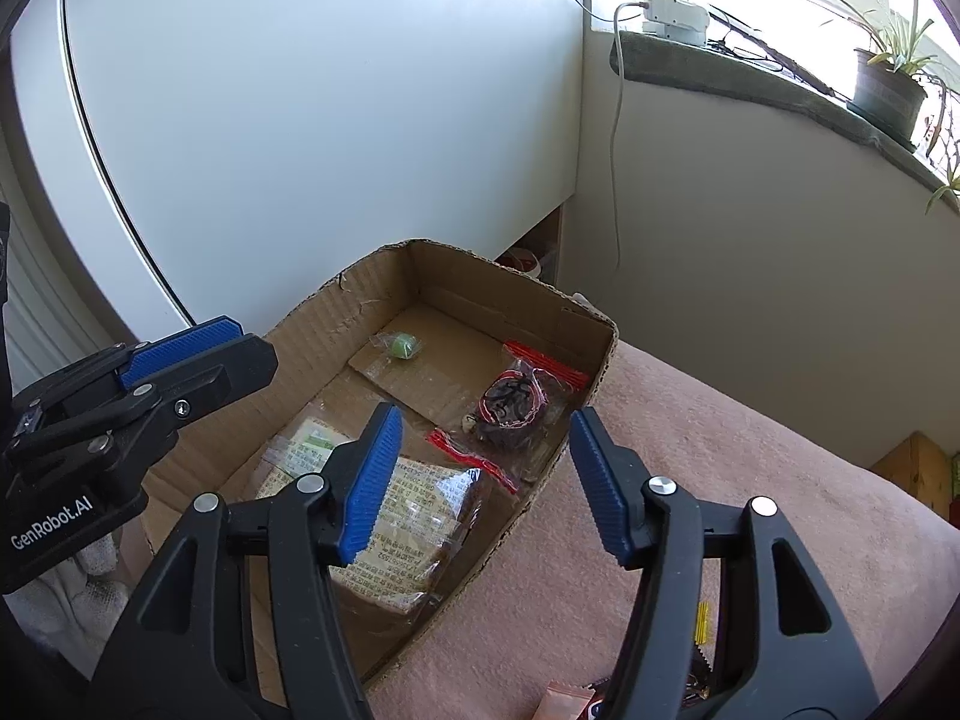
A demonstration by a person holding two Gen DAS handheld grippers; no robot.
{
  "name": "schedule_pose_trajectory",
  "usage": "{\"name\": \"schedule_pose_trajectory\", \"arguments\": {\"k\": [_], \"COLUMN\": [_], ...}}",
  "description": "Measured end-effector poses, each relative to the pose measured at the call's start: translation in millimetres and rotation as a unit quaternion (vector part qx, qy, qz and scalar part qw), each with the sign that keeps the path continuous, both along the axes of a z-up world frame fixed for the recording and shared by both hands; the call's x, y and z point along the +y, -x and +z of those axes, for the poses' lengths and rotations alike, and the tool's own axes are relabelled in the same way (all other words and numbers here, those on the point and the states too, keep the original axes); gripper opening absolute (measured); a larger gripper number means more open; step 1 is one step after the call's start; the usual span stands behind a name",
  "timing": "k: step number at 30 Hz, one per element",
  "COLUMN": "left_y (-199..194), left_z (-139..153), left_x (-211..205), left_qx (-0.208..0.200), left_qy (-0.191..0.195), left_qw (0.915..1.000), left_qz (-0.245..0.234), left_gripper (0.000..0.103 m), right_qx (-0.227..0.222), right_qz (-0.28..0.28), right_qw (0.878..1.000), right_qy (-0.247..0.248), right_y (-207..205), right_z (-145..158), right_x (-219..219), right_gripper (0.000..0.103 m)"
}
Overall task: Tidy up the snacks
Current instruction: 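Carry both held snacks into the box and open both grippers, then grasp the black candy wrapper with the left gripper while the right grasps the mint packet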
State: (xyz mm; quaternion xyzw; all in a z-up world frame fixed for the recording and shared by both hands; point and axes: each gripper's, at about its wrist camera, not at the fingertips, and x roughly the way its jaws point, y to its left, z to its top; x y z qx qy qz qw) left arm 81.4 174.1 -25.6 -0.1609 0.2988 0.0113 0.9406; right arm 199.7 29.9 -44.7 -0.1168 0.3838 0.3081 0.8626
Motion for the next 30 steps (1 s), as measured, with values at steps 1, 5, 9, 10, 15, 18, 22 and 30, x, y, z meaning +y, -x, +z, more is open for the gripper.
{"name": "schedule_pose_trajectory", "arguments": {"k": [1,5,9,10,15,18,22,30], "left_y": [1,3,6,7,10,12,12,18], "left_z": [0,2,6,6,6,4,0,-8], "left_x": [-1,-4,-13,-16,-34,-50,-73,-123], "left_qx": [-0.001,-0.003,-0.010,-0.010,-0.013,-0.012,-0.006,0.012], "left_qy": [-0.001,0.002,-0.005,-0.006,-0.010,-0.015,-0.020,-0.023], "left_qw": [1.0000,1.0000,0.9999,0.9998,0.9989,0.9973,0.9939,0.9817], "left_qz": [0.002,-0.001,-0.012,-0.015,-0.044,-0.070,-0.108,-0.189], "left_gripper": [0.034,0.034,0.034,0.036,0.043,0.043,0.043,0.043], "right_qx": [-0.001,-0.007,-0.012,-0.014,-0.026,-0.029,-0.030,-0.028], "right_qz": [-0.001,-0.009,-0.016,-0.018,-0.036,-0.053,-0.077,-0.131], "right_qw": [1.000,1.000,1.000,1.000,0.999,0.998,0.997,0.991], "right_qy": [0.000,-0.002,0.000,0.004,0.016,0.016,0.007,0.007], "right_y": [1,6,12,14,27,35,46,71], "right_z": [1,7,13,13,18,21,24,20], "right_x": [-2,-11,-24,-28,-58,-80,-115,-183], "right_gripper": [0.065,0.083,0.095,0.095,0.095,0.095,0.095,0.095]}}
